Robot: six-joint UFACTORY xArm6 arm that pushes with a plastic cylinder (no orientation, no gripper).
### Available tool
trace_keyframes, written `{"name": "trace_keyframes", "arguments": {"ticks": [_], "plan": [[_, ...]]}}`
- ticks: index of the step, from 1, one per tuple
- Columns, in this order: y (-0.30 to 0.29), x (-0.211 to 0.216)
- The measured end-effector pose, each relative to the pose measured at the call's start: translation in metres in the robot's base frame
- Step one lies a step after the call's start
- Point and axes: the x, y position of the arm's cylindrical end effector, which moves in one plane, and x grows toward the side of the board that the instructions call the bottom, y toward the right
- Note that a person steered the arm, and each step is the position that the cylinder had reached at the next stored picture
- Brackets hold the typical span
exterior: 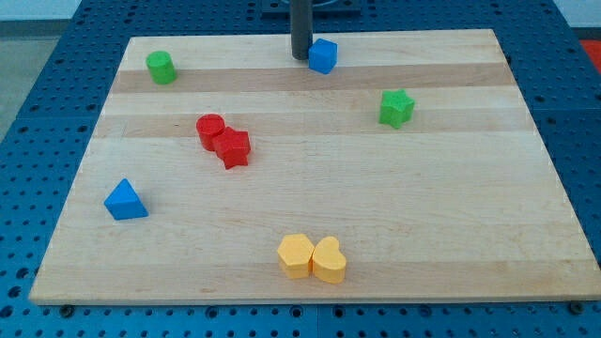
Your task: Slide the green star to the top right
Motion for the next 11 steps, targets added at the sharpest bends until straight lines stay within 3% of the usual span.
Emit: {"name": "trace_keyframes", "arguments": {"ticks": [2,5,9,11], "plan": [[-0.038,0.017],[-0.047,0.03],[0.069,0.139],[0.093,0.15]]}}
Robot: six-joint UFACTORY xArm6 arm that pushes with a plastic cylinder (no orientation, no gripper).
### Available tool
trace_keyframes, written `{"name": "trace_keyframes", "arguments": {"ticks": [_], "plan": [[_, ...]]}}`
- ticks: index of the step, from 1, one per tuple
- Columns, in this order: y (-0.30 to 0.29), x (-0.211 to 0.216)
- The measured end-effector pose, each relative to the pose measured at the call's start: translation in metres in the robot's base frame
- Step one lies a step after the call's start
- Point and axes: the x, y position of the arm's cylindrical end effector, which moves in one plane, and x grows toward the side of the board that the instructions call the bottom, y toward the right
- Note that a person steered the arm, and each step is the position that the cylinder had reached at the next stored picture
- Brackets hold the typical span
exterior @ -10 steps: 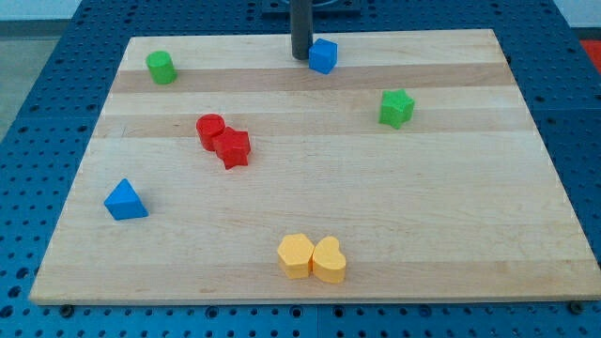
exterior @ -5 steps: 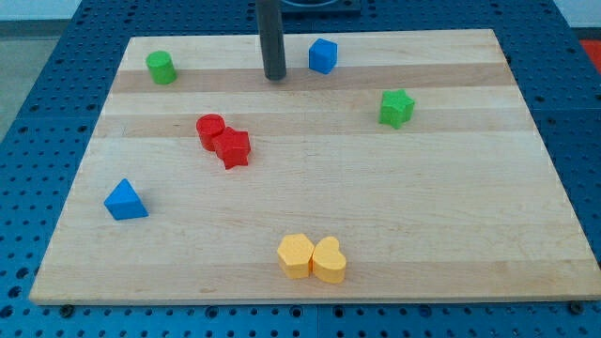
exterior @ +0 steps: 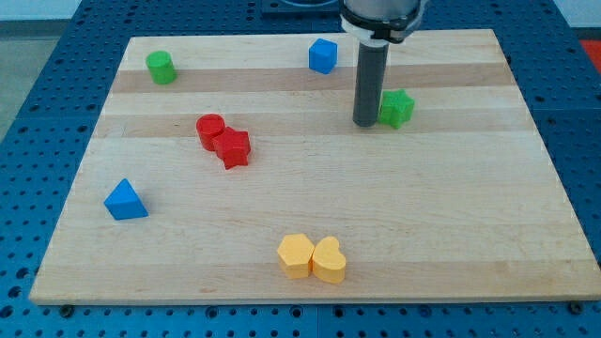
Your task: Slide the green star to the top right
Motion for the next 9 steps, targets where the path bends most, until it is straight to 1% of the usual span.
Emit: {"name": "trace_keyframes", "arguments": {"ticks": [1,2,3,5,6,7,8,9], "plan": [[0.019,0.02],[0.031,0.018],[0.04,-0.01],[0.051,-0.016],[0.071,-0.038],[0.072,-0.034],[0.044,0.008],[0.023,0.015]]}}
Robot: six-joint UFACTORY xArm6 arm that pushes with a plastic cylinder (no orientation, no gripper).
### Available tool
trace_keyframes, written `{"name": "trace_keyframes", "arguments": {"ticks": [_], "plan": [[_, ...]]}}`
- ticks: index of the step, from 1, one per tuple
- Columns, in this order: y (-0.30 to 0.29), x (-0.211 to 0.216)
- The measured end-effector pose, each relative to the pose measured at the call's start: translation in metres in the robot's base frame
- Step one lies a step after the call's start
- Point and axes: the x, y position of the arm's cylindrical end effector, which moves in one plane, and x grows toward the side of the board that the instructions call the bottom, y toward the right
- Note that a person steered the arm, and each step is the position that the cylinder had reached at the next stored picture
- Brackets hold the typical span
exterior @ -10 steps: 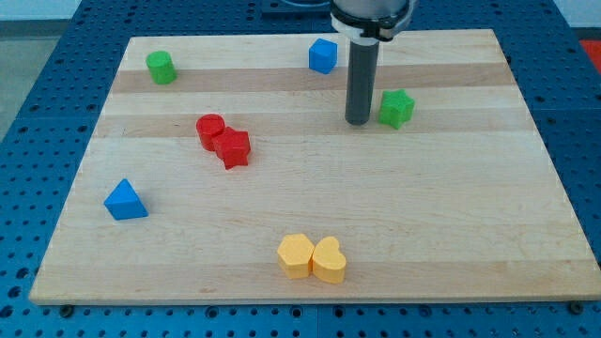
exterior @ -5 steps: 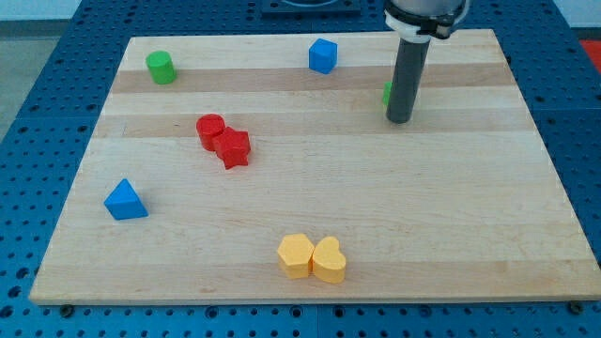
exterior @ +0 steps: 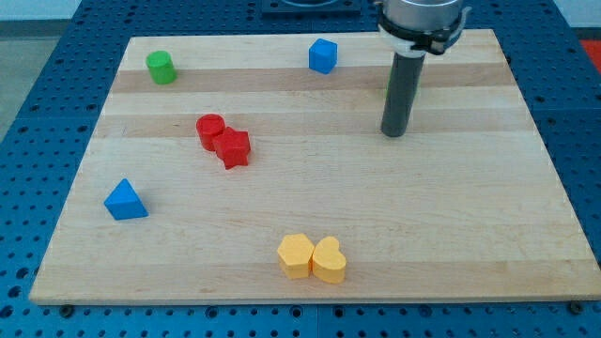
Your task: Slide the green star to the top right
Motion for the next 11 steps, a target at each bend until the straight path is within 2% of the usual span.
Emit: {"name": "trace_keyframes", "arguments": {"ticks": [1,3,4,6,9,11], "plan": [[-0.004,-0.002],[0.015,-0.084],[0.019,-0.1],[0.058,-0.114],[0.091,-0.114],[0.09,-0.111]]}}
